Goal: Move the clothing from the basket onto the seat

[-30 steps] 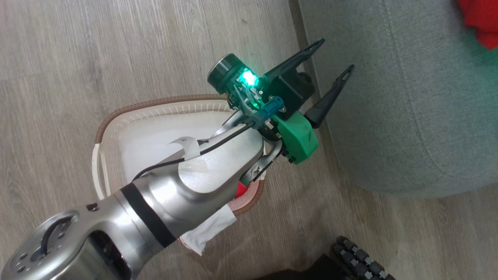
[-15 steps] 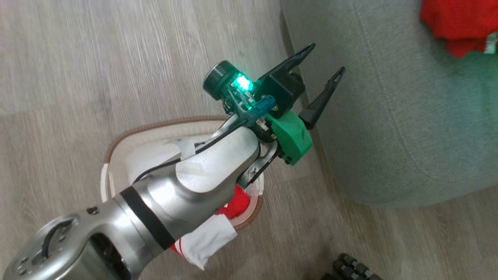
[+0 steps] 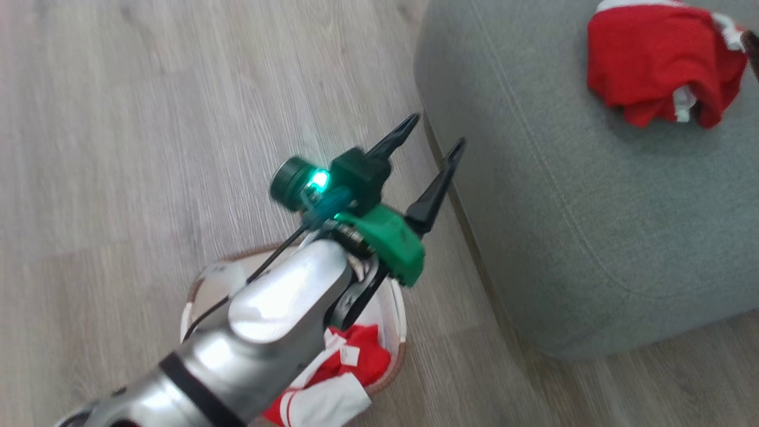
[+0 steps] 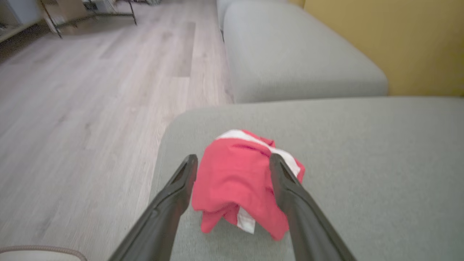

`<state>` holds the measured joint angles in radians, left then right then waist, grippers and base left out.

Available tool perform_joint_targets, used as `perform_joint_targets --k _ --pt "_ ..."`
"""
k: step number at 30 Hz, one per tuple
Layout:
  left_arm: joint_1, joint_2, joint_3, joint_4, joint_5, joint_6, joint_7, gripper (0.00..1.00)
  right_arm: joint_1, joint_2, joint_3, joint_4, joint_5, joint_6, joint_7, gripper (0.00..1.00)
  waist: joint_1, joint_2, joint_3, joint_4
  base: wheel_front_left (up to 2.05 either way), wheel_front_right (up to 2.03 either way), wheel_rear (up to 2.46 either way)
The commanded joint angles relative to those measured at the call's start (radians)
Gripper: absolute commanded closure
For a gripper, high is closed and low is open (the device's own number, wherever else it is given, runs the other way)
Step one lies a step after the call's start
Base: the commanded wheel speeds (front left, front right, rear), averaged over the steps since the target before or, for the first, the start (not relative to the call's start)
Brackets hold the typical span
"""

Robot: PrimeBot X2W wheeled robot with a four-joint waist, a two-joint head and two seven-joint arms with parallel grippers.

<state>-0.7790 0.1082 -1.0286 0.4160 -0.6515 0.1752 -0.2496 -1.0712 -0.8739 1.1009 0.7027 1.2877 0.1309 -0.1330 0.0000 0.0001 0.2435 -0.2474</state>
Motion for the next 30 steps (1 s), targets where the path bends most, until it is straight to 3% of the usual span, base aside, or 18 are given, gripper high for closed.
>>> perform_joint_targets --k 1,7,13,20,30 --pt "-0.002 0.020 0.052 -0.043 0.012 0.002 -0.012 0.00 0.035 -0.050 0.000 -0.016 -0.007 0.000 -0.040 0.00 0.0000 -0.0001 -0.045 0.010 0.00 0.00 0.00" --pt "0.107 0.069 0.164 -0.126 0.042 0.026 -0.012 0.00 0.091 -0.071 -0.029 -0.061 -0.018 0.000 -0.126 0.00 0.0000 -0.0001 -0.109 0.056 0.00 0.00 0.00" --pt "0.216 0.140 0.257 -0.214 0.070 0.061 -0.012 0.00 0.232 -0.050 -0.323 -0.135 -0.144 0.000 -0.128 0.00 0.0000 -0.0001 -0.144 0.101 0.00 0.00 0.00" --pt "0.331 0.179 0.357 -0.288 0.096 0.098 -0.012 0.00 0.506 0.050 -0.665 -0.268 -0.349 0.000 -0.129 0.00 0.0000 -0.0001 -0.162 0.146 0.00 0.00 0.00" --pt "0.524 0.166 0.531 -0.381 0.156 0.107 -0.012 0.00 0.851 0.236 -0.908 -0.497 -0.555 0.000 -0.129 0.00 0.0000 -0.0001 -0.192 0.205 0.00 0.00 0.00"
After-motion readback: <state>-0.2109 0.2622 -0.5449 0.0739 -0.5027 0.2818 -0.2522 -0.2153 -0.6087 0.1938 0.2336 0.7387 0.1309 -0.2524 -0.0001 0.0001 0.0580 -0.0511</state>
